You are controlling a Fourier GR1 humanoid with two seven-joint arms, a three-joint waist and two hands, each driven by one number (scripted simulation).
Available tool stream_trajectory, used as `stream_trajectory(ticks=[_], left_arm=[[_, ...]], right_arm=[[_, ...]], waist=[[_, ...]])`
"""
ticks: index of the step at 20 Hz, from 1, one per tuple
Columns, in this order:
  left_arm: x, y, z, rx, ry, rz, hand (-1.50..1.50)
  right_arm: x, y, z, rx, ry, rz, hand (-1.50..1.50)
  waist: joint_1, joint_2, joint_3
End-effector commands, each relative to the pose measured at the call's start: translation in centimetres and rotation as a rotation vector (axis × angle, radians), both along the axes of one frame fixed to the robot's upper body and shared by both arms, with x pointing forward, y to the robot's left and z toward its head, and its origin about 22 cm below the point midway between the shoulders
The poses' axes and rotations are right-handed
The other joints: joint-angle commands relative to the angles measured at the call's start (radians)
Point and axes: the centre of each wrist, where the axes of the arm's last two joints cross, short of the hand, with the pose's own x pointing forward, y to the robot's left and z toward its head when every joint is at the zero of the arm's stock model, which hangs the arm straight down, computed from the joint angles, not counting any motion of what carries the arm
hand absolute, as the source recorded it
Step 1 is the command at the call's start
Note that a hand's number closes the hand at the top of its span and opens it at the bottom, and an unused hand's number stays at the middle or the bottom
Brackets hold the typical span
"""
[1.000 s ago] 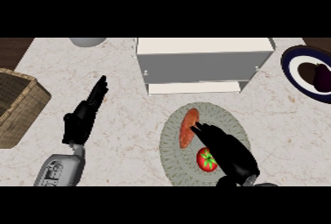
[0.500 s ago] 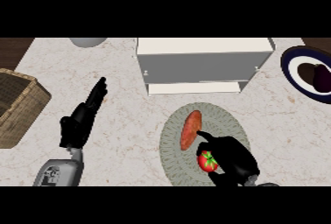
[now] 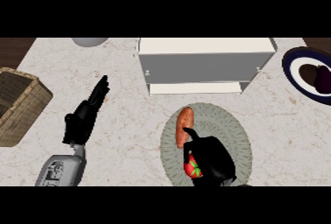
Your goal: Pick the tomato from the placemat and place it in the tiered shelf
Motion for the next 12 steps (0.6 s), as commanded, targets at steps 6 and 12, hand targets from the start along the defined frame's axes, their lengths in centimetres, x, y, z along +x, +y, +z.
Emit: stream_trajectory(ticks=[6,12], left_arm=[[0.4,-2.1,0.3,-0.016,-0.010,-0.047,0.00],[0.0,-0.8,-0.6,-0.008,0.011,-0.055,0.00]], right_arm=[[-2.5,7.6,1.5,0.046,-0.035,-0.346,1.50],[-3.5,9.9,5.6,0.410,-0.158,-0.432,1.50]], waist=[[0.047,0.010,0.002],[0.057,0.006,0.003]])
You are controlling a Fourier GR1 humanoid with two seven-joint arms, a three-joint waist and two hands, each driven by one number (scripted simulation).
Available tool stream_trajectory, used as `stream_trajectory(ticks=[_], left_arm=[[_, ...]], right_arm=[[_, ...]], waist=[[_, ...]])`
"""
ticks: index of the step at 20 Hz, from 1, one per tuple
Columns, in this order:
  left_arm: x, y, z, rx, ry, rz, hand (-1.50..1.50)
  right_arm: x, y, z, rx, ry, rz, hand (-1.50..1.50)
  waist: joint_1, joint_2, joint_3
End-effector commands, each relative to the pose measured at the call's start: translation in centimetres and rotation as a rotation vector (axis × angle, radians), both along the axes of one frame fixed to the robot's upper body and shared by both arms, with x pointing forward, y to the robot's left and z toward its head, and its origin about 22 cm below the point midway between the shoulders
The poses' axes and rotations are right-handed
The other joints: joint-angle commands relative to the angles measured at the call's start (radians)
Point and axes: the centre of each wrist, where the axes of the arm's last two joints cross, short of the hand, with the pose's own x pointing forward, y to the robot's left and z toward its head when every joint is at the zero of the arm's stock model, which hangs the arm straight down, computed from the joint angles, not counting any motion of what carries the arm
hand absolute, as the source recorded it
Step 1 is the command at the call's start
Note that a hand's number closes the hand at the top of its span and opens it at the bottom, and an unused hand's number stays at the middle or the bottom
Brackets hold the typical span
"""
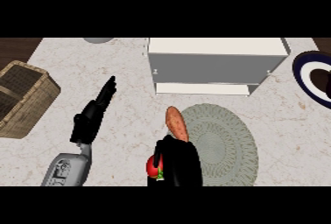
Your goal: Pick the tomato from the placemat and place it in the tiered shelf
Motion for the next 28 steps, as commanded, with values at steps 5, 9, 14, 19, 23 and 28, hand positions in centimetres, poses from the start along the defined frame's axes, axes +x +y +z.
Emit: stream_trajectory(ticks=[5,9,14,19,23,28], left_arm=[[0.9,0.1,0.6,0.001,-0.008,0.012,0.00],[0.1,0.4,0.0,-0.003,0.014,0.022,0.00],[0.4,0.5,0.4,-0.001,0.001,0.044,0.00],[0.4,0.6,0.3,-0.012,0.004,0.028,0.00],[0.2,0.4,-0.1,-0.002,0.024,0.027,0.00],[0.5,1.2,0.1,-0.003,0.024,0.041,0.00]], right_arm=[[-1.2,3.1,5.4,0.272,-0.220,-0.078,1.50],[-1.2,3.3,7.5,0.290,-0.284,-0.140,1.50],[1.3,3.7,10.4,0.199,-0.418,-0.255,1.50],[2.5,3.7,13.8,0.212,-0.523,-0.305,1.50],[4.1,3.8,17.3,0.158,-0.601,-0.375,1.50],[5.4,4.3,20.2,0.130,-0.646,-0.418,1.50]], waist=[[-0.009,-0.008,-0.002],[-0.015,-0.019,-0.003],[-0.031,-0.021,-0.004],[-0.034,-0.019,-0.004],[-0.039,-0.019,-0.004],[-0.039,-0.012,-0.004]])
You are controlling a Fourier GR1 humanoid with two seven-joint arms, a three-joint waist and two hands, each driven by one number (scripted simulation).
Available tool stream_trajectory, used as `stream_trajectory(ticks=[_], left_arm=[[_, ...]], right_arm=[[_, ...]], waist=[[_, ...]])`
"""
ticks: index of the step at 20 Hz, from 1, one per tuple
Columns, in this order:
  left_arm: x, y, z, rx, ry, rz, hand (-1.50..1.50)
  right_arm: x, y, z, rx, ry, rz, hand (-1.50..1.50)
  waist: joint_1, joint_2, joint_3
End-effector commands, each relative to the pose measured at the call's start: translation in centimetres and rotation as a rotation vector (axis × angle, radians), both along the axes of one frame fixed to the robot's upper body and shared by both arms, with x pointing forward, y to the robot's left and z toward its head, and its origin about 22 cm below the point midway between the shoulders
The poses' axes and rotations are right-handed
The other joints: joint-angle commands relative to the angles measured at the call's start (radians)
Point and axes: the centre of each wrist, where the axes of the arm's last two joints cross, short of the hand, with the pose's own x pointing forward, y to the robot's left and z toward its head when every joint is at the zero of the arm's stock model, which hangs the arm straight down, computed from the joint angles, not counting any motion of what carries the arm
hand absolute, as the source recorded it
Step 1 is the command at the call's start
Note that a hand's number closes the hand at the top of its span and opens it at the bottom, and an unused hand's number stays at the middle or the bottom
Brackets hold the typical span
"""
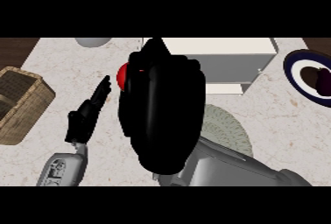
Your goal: Pick the tomato from the placemat and place it in the tiered shelf
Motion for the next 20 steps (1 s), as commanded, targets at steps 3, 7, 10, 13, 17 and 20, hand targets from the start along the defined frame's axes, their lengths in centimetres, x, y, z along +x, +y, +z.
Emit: stream_trajectory(ticks=[3,7,10,13,17,20], left_arm=[[-1.0,0.1,-0.9,-0.010,0.001,0.005,0.00],[0.0,-0.6,1.0,-0.019,-0.009,-0.004,0.00],[-0.2,0.0,0.5,-0.006,-0.008,0.005,0.00],[0.3,-1.0,0.8,0.001,-0.011,0.005,0.00],[-1.5,-1.2,-0.2,0.003,-0.023,0.001,0.00],[-0.3,0.2,0.3,0.004,-0.019,0.012,0.00]], right_arm=[[1.6,0.8,4.2,0.103,0.099,-0.233,1.50],[2.6,1.2,5.9,0.096,0.053,-0.281,1.50],[2.8,0.9,7.0,0.092,0.039,-0.302,1.50],[2.9,2.1,8.3,0.057,0.007,-0.335,1.50],[6.0,1.7,7.8,-0.015,-0.009,-0.341,1.50],[6.5,1.0,7.5,-0.039,-0.024,-0.352,1.50]], waist=[[0.006,0.007,0.001],[-0.001,0.008,0.002],[-0.009,0.008,0.003],[-0.005,0.009,0.002],[0.002,0.014,0.002],[-0.011,0.015,0.003]])
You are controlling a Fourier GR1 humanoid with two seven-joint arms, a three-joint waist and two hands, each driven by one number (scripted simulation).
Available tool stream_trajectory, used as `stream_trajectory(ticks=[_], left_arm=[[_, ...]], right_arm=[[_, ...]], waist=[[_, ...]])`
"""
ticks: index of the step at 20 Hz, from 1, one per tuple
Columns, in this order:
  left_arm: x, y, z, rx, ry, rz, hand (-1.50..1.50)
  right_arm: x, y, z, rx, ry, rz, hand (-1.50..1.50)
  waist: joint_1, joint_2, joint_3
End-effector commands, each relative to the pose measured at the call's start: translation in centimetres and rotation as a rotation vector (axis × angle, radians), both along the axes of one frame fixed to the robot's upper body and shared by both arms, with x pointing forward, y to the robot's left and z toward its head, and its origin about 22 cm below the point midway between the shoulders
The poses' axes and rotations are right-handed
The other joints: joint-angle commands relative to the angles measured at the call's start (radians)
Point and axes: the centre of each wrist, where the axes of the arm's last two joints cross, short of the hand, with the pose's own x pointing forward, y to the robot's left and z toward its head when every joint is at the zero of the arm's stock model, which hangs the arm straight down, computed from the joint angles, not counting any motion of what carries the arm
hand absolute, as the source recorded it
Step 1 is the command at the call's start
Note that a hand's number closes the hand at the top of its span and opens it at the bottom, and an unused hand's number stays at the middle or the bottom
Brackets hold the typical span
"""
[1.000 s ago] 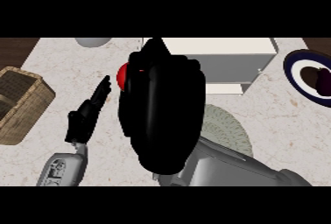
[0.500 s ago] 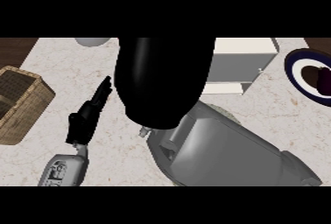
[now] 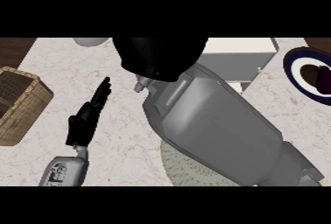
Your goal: Pick the tomato from the placemat and place it in the tiered shelf
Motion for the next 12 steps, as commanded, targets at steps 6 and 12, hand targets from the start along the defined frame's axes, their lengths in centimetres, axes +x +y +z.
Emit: stream_trajectory(ticks=[6,12], left_arm=[[-0.9,-0.3,-1.0,-0.006,0.005,-0.006,0.00],[0.1,-0.4,1.4,-0.002,-0.018,0.006,0.00]], right_arm=[[5.3,-1.4,-0.7,-0.015,0.039,-0.183,1.50],[7.1,-0.8,-2.8,-0.044,-0.008,-0.122,1.50]], waist=[[0.003,0.006,0.000],[0.006,0.006,0.001]])
